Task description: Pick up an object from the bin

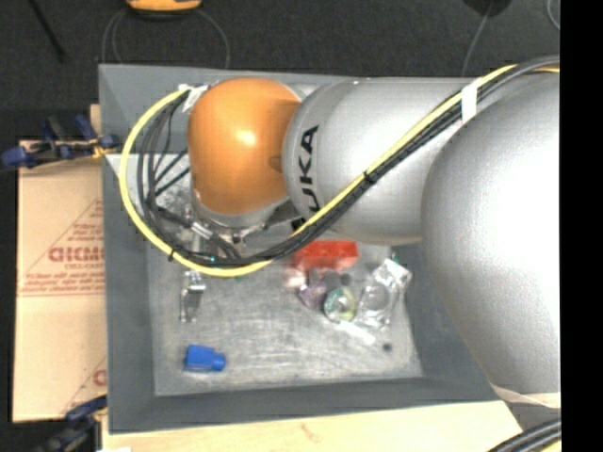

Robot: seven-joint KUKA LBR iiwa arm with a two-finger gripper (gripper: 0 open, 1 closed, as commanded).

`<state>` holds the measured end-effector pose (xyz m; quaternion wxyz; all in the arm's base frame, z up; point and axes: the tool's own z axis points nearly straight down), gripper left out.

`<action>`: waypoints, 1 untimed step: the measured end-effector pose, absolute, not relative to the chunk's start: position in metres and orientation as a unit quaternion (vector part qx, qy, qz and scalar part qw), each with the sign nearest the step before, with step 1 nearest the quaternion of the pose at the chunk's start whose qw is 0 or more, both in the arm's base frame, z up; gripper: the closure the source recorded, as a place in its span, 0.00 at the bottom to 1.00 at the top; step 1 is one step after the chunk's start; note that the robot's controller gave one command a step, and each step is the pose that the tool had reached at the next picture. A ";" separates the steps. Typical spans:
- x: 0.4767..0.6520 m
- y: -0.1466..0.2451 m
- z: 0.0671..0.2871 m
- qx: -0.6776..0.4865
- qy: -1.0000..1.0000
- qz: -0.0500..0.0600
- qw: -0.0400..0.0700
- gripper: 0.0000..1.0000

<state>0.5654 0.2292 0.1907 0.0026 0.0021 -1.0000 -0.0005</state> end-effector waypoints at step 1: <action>0.484 0.231 0.095 0.086 -0.996 0.001 0.002 0.00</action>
Offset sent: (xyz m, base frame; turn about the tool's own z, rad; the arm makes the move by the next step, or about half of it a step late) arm -0.0795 0.0034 -0.0931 -0.1698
